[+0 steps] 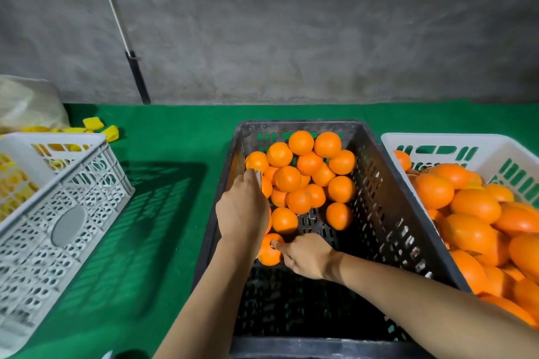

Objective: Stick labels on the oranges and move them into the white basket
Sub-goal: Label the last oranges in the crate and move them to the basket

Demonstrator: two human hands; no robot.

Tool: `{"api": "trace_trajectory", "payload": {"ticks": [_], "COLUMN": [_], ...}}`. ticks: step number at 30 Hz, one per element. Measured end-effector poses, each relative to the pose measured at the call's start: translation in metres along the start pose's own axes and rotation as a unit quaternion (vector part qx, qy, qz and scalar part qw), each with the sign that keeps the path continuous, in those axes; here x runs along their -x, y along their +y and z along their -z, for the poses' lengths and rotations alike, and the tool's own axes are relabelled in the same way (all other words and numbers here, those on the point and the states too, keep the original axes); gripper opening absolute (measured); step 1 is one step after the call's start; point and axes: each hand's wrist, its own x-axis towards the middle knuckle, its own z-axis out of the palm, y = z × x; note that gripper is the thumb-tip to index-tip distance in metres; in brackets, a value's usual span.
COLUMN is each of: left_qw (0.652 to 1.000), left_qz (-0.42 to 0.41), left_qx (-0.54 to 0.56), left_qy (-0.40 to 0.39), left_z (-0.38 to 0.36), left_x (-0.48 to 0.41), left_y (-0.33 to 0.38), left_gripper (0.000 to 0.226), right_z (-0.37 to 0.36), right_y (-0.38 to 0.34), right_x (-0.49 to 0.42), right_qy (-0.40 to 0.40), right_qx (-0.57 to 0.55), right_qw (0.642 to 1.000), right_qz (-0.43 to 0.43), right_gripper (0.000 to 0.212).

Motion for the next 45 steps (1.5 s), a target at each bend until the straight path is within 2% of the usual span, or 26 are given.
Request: {"api": "trace_trajectory", "payload": {"ticks": [3, 8, 11, 15, 18, 22, 25, 28, 29, 33, 35, 38, 42, 45], "left_qw": [1.0, 1.0, 0.999, 0.997, 0.998, 1.0, 0.997, 0.99, 0.987, 0.98, 0.978, 0.967, 0.954, 0.945], "left_qz": [-0.007, -0.019, -0.028, -0.052, -0.042, -0.017, -0.011, -0.03, -0.039, -0.02, -0.051, -0.131, -0.182, -0.208], "left_qx": [-0.001, -0.008, -0.01, -0.045, -0.044, 0.01, 0.065, 0.107, 0.127, 0.196, 0.2, 0.211, 0.233, 0.244], "left_qy": [0.003, -0.001, -0.013, -0.017, -0.018, 0.001, 0.045, 0.088, 0.092, 0.028, 0.032, 0.059, 0.054, 0.056], "left_z": [-0.001, -0.003, -0.002, -0.001, -0.003, -0.006, -0.004, 0.005, 0.007, 0.007, 0.01, 0.024, 0.033, 0.035], "left_x": [0.0, 0.001, 0.002, 0.002, 0.0, 0.001, 0.005, 0.01, 0.013, 0.02, 0.025, 0.03, 0.034, 0.043], "left_y": [0.0, 0.002, 0.003, 0.004, 0.004, 0.002, -0.001, 0.001, 0.002, 0.014, 0.026, 0.061, 0.121, 0.162], "left_gripper": [0.022, 0.026, 0.031, 0.028, 0.016, 0.012, 0.01, 0.039, 0.041, 0.022, 0.022, 0.036, 0.029, 0.031], "right_z": [-0.001, -0.006, -0.01, -0.008, -0.004, 0.016, 0.045, 0.073, 0.081, 0.106, 0.115, 0.125, 0.131, 0.134], "right_y": [0.006, -0.001, -0.009, -0.011, -0.011, -0.009, -0.003, 0.008, 0.012, 0.021, 0.02, 0.022, 0.031, 0.045], "right_x": [-0.003, -0.016, -0.025, -0.029, -0.025, -0.014, 0.003, 0.031, 0.044, 0.096, 0.117, 0.148, 0.192, 0.226], "right_qy": [0.043, 0.02, -0.003, -0.006, -0.017, -0.014, 0.019, 0.097, 0.127, 0.227, 0.279, 0.352, 0.406, 0.426], "right_qx": [0.0, 0.012, 0.0, -0.024, -0.061, -0.118, -0.126, -0.196, -0.224, -0.251, -0.265, -0.276, -0.277, -0.261], "right_qw": [0.999, 0.994, 0.99, 0.99, 0.989, 0.985, 0.978, 0.951, 0.938, 0.901, 0.878, 0.839, 0.803, 0.79], "right_qz": [-0.018, -0.106, -0.138, -0.136, -0.13, -0.127, -0.167, -0.218, -0.232, -0.27, -0.284, -0.309, -0.337, -0.356], "right_gripper": [0.044, 0.071, 0.077, 0.079, 0.072, 0.037, 0.032, 0.045, 0.048, 0.057, 0.058, 0.058, 0.065, 0.049]}}
